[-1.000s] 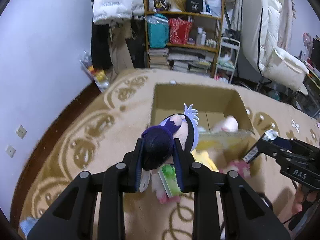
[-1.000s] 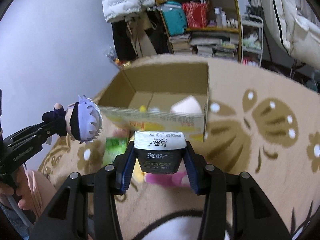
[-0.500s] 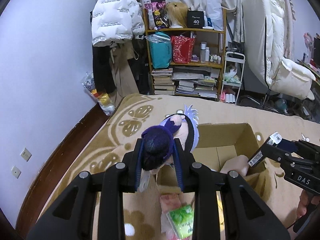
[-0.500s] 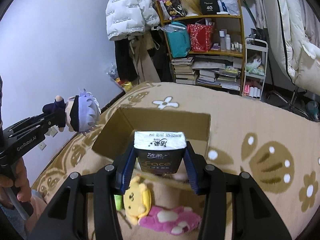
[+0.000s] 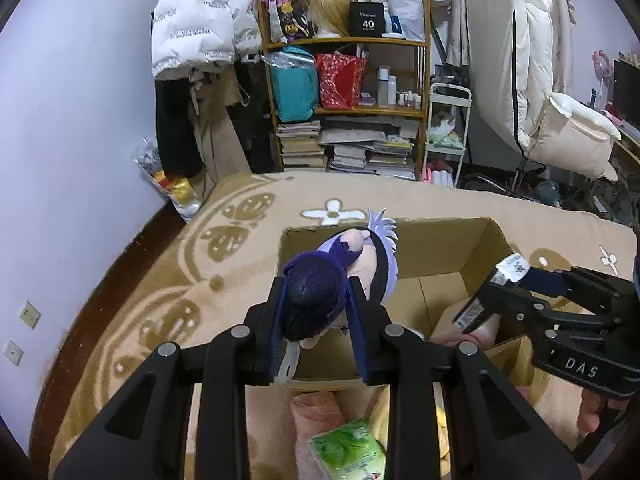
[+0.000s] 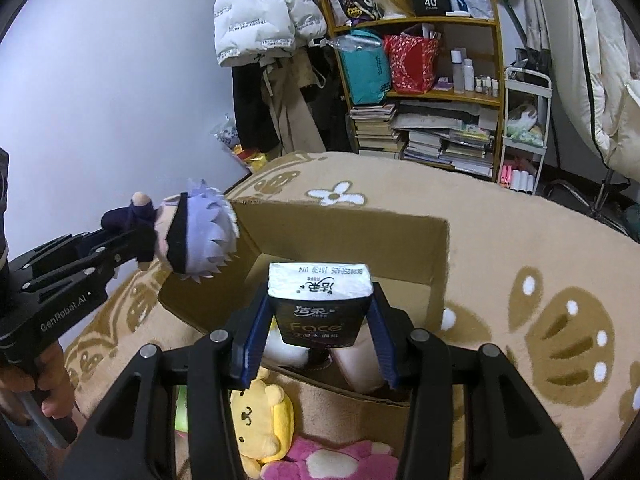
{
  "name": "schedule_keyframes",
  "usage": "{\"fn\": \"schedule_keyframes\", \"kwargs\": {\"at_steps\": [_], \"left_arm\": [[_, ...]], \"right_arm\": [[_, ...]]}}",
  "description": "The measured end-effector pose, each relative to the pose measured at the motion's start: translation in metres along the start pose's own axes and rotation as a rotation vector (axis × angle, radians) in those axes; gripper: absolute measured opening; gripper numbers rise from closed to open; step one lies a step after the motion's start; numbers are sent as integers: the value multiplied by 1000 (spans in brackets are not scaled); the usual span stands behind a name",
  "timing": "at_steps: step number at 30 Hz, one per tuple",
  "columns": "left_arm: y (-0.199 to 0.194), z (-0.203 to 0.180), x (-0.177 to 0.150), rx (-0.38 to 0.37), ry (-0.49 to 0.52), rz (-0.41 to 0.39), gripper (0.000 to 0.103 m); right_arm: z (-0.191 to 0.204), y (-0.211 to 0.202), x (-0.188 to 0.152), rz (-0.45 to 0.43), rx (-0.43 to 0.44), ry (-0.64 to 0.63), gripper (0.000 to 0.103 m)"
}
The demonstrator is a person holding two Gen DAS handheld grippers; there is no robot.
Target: Organize soft objects
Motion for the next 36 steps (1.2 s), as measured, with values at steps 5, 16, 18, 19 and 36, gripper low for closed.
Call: {"fn": "schedule_keyframes", "kwargs": {"at_steps": [5, 16, 18, 19, 36], "left_arm": [[12, -7, -8, -32, -3, 32, 28], [29, -16, -19, 2, 26, 99, 62], [27, -13, -19, 24, 15, 99, 65], [24, -11, -18, 33, 3, 84, 68], [-47, 25, -20, 89, -101, 46, 102]], "right_arm": [[-2, 8, -2, 8, 8, 7, 49], [-5, 14, -1, 40, 3, 11, 63], [-6, 12, -2, 36, 1, 18, 71], [-7, 11, -2, 36, -2, 26, 73], [-4, -55, -15, -30, -41, 68, 103]]}}
Point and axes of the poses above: each gripper's, at about its wrist camera, not at the fingertips, and y roughly the way its jaws point, z to its left, x to its top, the point moved 4 cm from there along y, roughly the way its jaws point, and after that the axes turned 2 degrees about x, right-handed, at the moved point
